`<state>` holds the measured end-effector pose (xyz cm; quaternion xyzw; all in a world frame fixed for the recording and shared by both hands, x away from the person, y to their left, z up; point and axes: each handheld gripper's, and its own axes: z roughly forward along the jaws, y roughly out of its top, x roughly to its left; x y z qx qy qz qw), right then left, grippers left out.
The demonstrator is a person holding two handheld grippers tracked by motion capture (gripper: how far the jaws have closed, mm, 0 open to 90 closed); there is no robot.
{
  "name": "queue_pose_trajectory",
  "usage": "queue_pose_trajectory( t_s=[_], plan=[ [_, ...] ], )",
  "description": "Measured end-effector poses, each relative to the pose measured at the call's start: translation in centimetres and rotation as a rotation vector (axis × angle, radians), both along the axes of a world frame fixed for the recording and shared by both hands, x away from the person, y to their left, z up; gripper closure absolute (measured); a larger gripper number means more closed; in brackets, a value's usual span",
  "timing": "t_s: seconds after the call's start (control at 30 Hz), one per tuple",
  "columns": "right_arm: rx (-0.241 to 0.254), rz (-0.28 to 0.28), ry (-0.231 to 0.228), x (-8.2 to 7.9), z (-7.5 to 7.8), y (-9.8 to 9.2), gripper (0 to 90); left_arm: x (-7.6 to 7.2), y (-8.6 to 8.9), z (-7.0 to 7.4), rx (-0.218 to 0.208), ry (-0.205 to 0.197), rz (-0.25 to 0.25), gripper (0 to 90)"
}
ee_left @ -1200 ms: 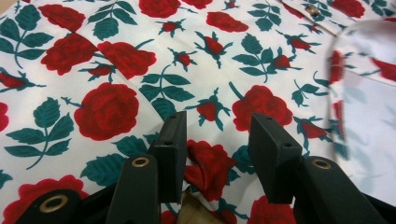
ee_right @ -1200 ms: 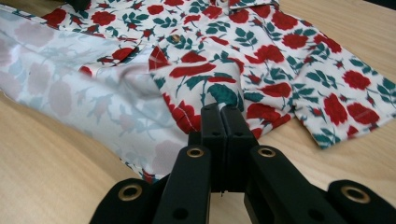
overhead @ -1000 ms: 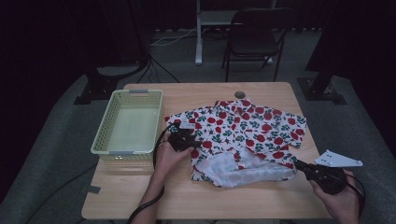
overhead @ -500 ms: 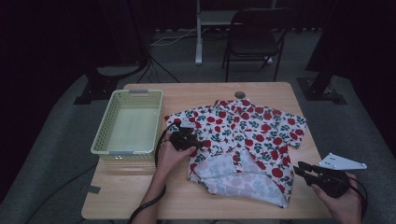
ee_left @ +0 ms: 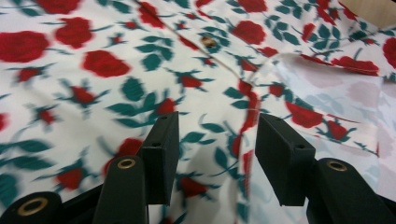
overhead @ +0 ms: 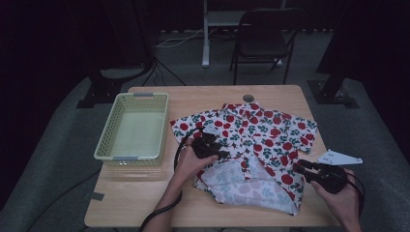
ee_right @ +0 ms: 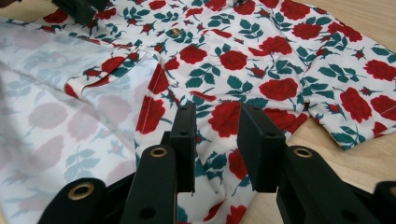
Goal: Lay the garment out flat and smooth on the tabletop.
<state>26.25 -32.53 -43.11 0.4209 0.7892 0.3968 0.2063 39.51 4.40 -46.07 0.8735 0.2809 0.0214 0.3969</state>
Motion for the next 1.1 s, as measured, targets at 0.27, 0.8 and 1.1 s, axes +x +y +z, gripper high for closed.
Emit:
queue_pose_trajectory(
  t_s=[0.27,0.8,1.1],
  plan=[
    [0.021,-0.007,0.015,1.2,-0.7,0.0,67.8,-0.2,-1.9,-0.6,0.026,0.020,-0.055,51.3],
    [0.035,0.012,0.015,1.9,-1.2,1.2,66.6,-0.7,-3.8,-0.9,0.075,0.001,-0.101,56.4],
    [0.044,0.026,0.009,2.0,-1.3,1.7,65.8,-1.6,-4.5,-0.8,0.127,-0.031,-0.144,80.1]
  ],
)
